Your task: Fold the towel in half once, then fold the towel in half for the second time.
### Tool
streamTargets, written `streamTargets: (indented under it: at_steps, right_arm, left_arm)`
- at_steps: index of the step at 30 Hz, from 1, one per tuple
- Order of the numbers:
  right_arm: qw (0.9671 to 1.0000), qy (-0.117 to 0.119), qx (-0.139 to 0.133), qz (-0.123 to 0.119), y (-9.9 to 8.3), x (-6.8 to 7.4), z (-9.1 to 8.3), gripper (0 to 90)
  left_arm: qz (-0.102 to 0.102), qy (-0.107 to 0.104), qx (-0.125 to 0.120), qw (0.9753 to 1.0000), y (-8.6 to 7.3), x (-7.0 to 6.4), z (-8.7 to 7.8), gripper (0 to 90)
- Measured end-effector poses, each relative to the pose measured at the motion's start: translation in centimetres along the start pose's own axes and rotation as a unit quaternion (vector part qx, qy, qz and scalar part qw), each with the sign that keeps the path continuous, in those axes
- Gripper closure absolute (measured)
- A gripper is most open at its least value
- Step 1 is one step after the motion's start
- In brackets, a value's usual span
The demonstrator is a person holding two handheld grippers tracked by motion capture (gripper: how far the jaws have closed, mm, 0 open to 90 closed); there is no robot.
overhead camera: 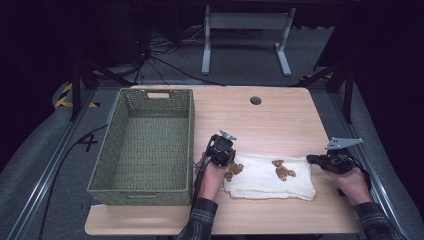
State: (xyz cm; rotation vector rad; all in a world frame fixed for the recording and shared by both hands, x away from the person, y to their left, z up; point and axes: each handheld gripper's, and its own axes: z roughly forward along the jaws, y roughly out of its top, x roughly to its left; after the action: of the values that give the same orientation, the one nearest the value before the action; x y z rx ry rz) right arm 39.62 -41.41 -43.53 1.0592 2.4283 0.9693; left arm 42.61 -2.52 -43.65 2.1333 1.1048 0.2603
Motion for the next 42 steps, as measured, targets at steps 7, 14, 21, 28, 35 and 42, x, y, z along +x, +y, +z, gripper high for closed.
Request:
streamTargets:
  at_steps: [7,14,21,28,35,42]
  right_arm:
    - [1.0000,-0.005,-0.005,-0.003,0.4,-0.3,0.2,87.4]
    - [0.9999,-0.002,-0.016,-0.004,0.4,0.0,-0.5,87.4]
    - [0.9996,0.007,-0.025,-0.006,0.2,0.6,-1.4,87.3]
    - [0.9994,0.015,-0.029,-0.014,-0.2,1.6,-2.3,87.3]
    - [0.9990,0.026,-0.032,-0.019,-1.0,2.5,-3.1,87.2]
    - [0.9988,0.029,-0.032,-0.025,-1.4,3.2,-3.6,87.1]
  left_arm:
    - [-0.002,-0.006,-0.006,1.0000,0.1,0.5,0.2,84.2]
    - [0.002,-0.005,-0.020,0.9998,-0.3,0.0,-1.1,84.1]
    - [0.010,0.006,-0.036,0.9993,-0.9,-1.1,-2.5,83.9]
    - [0.010,0.013,-0.043,0.9989,-1.8,-2.0,-3.4,83.9]
    - [0.022,0.018,-0.043,0.9987,-2.8,-2.8,-4.4,83.9]
    - [0.037,0.023,-0.038,0.9983,-3.8,-3.9,-5.4,83.9]
